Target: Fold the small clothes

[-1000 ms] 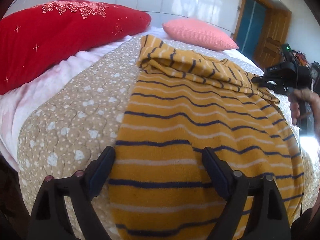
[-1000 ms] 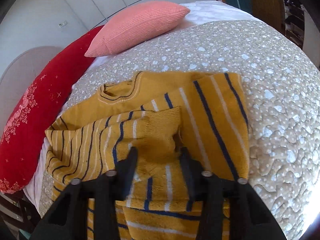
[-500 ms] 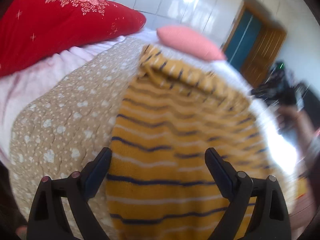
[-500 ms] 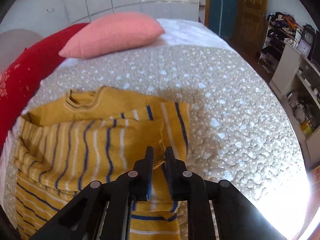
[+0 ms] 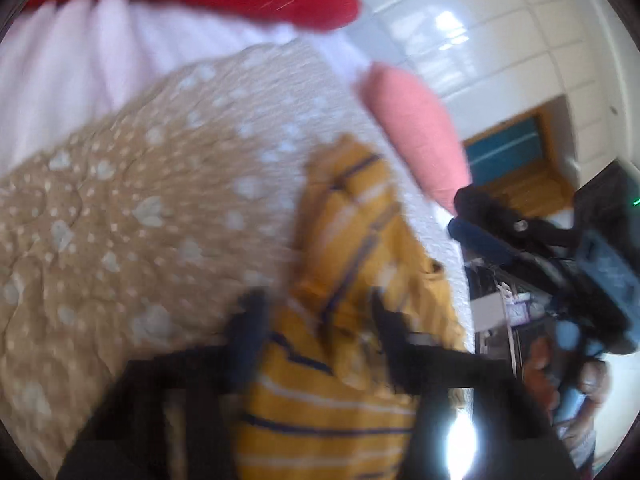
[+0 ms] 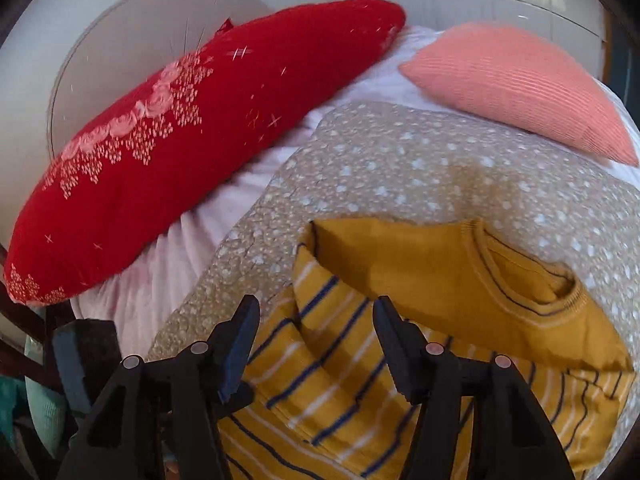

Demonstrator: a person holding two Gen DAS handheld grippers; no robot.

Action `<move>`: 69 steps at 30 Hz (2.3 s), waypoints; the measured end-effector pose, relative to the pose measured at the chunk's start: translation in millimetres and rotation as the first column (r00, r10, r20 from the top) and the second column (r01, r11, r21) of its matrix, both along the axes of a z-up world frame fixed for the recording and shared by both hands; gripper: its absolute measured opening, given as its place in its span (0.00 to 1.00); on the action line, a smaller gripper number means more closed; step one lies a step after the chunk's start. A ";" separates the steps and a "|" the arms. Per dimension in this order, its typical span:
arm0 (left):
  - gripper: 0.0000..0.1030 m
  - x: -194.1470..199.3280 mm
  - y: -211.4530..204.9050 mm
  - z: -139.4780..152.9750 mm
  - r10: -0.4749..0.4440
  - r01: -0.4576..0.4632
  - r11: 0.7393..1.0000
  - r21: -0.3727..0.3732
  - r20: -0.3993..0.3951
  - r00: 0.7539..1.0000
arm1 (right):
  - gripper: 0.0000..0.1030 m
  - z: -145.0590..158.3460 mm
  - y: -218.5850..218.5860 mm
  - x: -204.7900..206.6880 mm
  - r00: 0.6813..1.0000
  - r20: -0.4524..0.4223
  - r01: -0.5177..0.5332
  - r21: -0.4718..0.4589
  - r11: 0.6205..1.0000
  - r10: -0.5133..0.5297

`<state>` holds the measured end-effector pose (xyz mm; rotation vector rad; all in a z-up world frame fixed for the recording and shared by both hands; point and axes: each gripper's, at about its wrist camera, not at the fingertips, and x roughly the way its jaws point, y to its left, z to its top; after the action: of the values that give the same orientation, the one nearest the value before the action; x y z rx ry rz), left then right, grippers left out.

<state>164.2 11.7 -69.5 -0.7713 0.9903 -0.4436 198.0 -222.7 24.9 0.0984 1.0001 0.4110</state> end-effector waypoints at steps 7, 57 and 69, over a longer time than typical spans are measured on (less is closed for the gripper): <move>0.18 -12.3 -12.1 -3.0 0.019 -0.030 0.994 0.104 0.100 0.995 | 0.18 -42.4 41.1 32.3 0.989 -0.102 -0.126 -0.216 0.968 0.106; 0.79 -237.0 45.2 33.8 -0.076 0.048 0.940 0.338 0.073 0.994 | 0.71 -60.8 -237.3 -459.4 0.882 0.010 0.467 0.107 0.878 -0.471; 0.90 -274.9 9.1 2.9 -0.189 0.162 0.948 0.273 0.074 0.979 | 0.75 -122.8 -172.2 -429.7 0.929 -0.070 0.360 0.403 0.841 -0.364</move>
<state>-110.7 20.9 -66.6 -0.4167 1.0047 -0.4862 -231.8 -394.9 -97.9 0.6590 0.8483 0.2647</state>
